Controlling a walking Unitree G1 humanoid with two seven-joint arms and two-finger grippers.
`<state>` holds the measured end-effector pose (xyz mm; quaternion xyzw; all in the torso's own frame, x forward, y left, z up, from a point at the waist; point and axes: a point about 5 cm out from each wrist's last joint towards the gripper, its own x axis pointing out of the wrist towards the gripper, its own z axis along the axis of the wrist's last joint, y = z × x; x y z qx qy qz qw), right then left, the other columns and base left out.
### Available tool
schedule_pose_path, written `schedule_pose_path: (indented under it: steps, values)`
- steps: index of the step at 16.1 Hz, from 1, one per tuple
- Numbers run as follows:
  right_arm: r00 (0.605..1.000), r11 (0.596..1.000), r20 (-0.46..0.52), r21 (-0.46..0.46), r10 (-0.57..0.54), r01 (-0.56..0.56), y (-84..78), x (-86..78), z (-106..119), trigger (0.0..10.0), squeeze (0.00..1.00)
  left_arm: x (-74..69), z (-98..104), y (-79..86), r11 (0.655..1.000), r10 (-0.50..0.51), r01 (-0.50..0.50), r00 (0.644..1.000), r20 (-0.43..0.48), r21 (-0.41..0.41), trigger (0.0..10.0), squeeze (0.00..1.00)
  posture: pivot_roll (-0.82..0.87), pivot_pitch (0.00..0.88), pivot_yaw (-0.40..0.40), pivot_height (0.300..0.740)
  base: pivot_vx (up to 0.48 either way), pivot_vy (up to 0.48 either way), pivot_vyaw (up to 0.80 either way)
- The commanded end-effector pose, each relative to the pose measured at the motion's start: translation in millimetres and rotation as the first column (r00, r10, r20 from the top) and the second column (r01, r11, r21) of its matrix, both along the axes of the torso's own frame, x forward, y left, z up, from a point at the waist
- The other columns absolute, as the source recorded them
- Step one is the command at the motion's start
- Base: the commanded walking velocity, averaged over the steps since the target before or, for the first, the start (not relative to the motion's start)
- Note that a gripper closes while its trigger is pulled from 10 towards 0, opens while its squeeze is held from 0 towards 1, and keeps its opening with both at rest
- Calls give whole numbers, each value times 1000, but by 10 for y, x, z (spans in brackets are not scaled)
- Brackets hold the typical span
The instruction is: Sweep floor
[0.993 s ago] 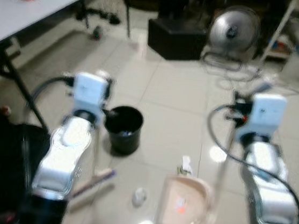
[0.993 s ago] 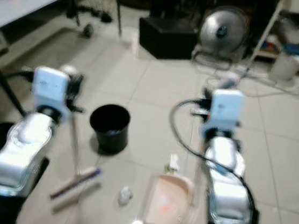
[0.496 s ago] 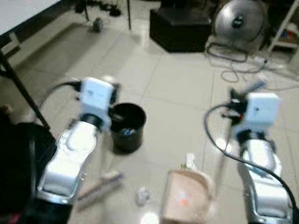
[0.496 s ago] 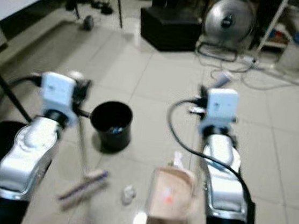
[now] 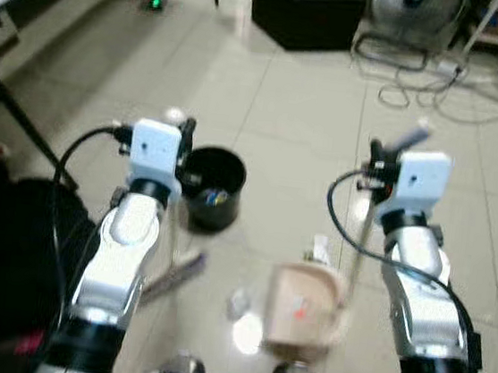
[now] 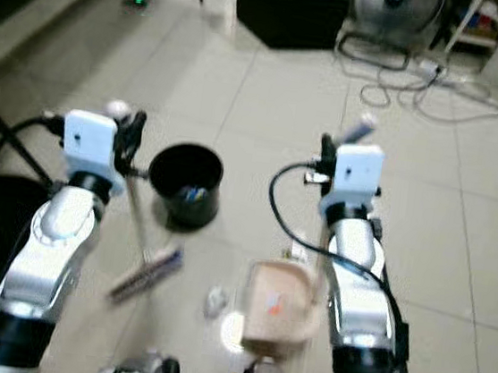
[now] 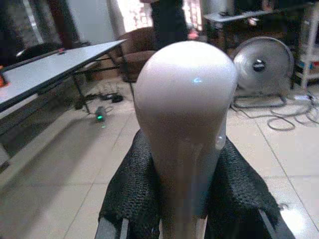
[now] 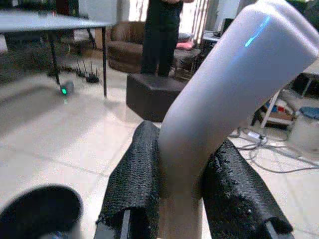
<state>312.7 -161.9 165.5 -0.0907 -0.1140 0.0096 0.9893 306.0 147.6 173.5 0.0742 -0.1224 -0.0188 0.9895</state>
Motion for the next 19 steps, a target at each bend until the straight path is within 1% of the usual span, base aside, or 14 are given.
schedule_pose_path:
  steps: [1, 5, 6, 7, 8, 9, 11, 13, 14, 15, 16, 17, 18, 19]
  values:
    - [998, 999, 54, -31, 34, -32, 76, 51, 57, 10000, 0, 46, -21, 86, 998, 57, -57, 998, 4, -2, 10000, 0, 63, 293, 49, 740, 0, 0, 0]
    - [993, 996, 104, -62, 64, -57, 146, 200, 23, 10000, 0, 196, -97, 120, 994, 112, -111, 993, 41, -19, 10000, 0, 74, 322, 63, 740, 0, 0, 0]
    - [994, 996, 86, -60, 72, -67, 179, 227, -53, 10000, 0, 229, -129, 96, 991, 122, -120, 992, 40, -52, 10000, 0, 73, 330, 66, 740, 0, 0, 0]
    - [992, 992, 93, -103, 87, -78, 213, 233, -71, 10000, 0, 246, -148, 78, 991, 124, -122, 992, 36, -58, 10000, 0, 72, 342, 68, 740, 0, 0, 0]
    - [991, 990, 99, -120, 91, -79, 234, 241, -92, 10000, 0, 262, -173, 59, 990, 129, -126, 991, 36, -70, 10000, 0, 71, 346, 69, 740, 0, 0, 0]
    - [991, 990, 104, -116, 89, -77, 255, 248, -112, 10000, 0, 276, -198, 42, 988, 138, -134, 990, 40, -82, 10000, 0, 70, 347, 70, 740, 0, 0, 0]
    - [986, 988, 124, -116, 115, -101, 376, 233, -170, 10000, 0, 307, -257, 1, 975, 176, -165, 982, 68, -149, 10000, 0, 61, 348, 66, 740, 0, 0, 0]
    - [982, 988, 130, -83, 137, -127, 491, 206, -221, 10000, 0, 358, -287, -58, 970, 189, -176, 980, 61, -170, 10000, 0, 55, 348, 63, 740, 0, 0, 0]
    - [979, 987, 135, -77, 152, -143, 577, 172, -243, 10000, 0, 391, -300, -113, 962, 196, -183, 980, 44, -205, 10000, 0, 52, 340, 64, 740, 0, 0, 0]
    - [977, 986, 135, -61, 164, -157, 673, 133, -278, 10000, 0, 419, -329, -225, 944, 191, -180, 981, 13, -277, 10000, 0, 49, 332, 62, 740, 0, 0, 0]
    - [977, 986, 129, -43, 168, -163, 707, 123, -300, 10000, 0, 436, -361, -289, 917, 193, -191, 981, -29, -351, 10000, 0, 51, 332, 62, 740, 0, 0, 0]
    - [977, 985, 127, -36, 169, -166, 729, 119, -318, 10000, 0, 450, -371, -364, 887, 184, -190, 981, -56, -420, 10000, 0, 51, 328, 62, 740, 0, 0, 0]
    - [979, 986, 124, -30, 164, -161, 731, 121, -323, 10000, 0, 448, -351, -418, 869, 167, -176, 984, -59, -462, 10000, 0, 51, 322, 62, 740, 0, 0, 0]
    - [982, 989, 122, -20, 145, -144, 716, 134, -328, 10000, 0, 441, -309, -497, 837, 141, -149, 988, -56, -527, 10000, 0, 50, 310, 62, 740, 0, 0, 0]
